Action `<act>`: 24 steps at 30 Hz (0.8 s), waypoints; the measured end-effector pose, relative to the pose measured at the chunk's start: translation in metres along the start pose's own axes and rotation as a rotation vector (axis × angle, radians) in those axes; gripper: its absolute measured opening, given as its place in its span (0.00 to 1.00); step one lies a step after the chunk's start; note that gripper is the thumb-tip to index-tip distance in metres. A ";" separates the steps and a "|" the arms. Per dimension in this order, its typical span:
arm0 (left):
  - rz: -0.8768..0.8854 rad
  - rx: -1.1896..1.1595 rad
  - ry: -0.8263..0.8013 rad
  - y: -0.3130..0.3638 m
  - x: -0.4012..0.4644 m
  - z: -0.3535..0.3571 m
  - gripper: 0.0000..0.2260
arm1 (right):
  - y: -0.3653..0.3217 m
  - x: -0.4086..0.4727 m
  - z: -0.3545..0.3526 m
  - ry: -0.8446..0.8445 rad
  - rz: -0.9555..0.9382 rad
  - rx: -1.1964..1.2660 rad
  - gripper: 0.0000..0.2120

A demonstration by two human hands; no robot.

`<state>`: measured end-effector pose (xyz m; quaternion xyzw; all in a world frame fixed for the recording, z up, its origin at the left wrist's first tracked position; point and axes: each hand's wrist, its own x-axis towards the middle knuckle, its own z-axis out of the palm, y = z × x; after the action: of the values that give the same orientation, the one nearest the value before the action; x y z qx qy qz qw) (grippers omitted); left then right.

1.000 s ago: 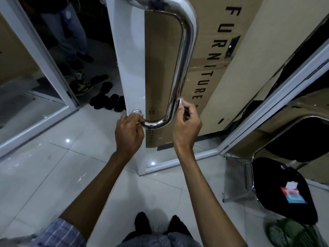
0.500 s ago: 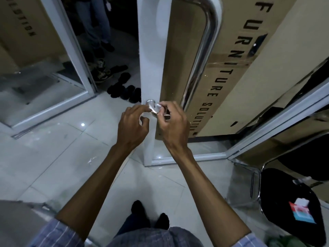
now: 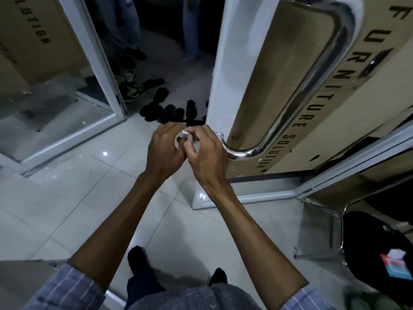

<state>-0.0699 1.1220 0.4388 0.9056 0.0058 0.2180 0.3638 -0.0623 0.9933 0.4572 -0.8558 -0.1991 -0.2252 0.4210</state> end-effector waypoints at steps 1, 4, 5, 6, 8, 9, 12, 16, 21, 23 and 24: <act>0.024 -0.024 -0.016 -0.012 0.008 -0.005 0.16 | -0.004 0.004 0.015 -0.001 0.019 0.001 0.08; 0.087 -0.070 -0.093 -0.044 0.034 -0.017 0.15 | -0.012 0.019 0.054 0.030 0.076 -0.053 0.08; 0.098 -0.068 -0.125 -0.054 0.045 -0.022 0.16 | -0.017 0.025 0.066 0.047 0.102 -0.077 0.08; 0.100 -0.064 -0.152 -0.064 0.055 -0.026 0.16 | -0.020 0.030 0.075 0.054 0.120 -0.098 0.08; 0.127 -0.051 -0.204 -0.084 0.076 -0.034 0.15 | -0.027 0.044 0.093 0.069 0.159 -0.163 0.07; 0.147 -0.049 -0.231 -0.092 0.084 -0.035 0.15 | -0.028 0.050 0.100 0.077 0.177 -0.192 0.07; 0.202 -0.039 -0.284 -0.109 0.110 -0.036 0.15 | -0.023 0.070 0.113 0.086 0.212 -0.265 0.06; 0.283 -0.014 -0.359 -0.128 0.157 -0.028 0.13 | -0.013 0.107 0.123 0.069 0.256 -0.420 0.03; 0.395 0.021 -0.414 -0.140 0.217 -0.006 0.12 | 0.009 0.151 0.137 0.068 0.309 -0.491 0.01; 0.462 0.001 -0.423 -0.141 0.242 0.004 0.12 | 0.022 0.167 0.142 0.094 0.352 -0.491 0.03; 0.486 -0.012 -0.434 -0.141 0.254 0.010 0.12 | 0.029 0.176 0.144 0.105 0.379 -0.499 0.04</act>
<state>0.1851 1.2626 0.4383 0.9036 -0.2895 0.1003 0.2994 0.1285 1.1203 0.4576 -0.9418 0.0470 -0.2284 0.2421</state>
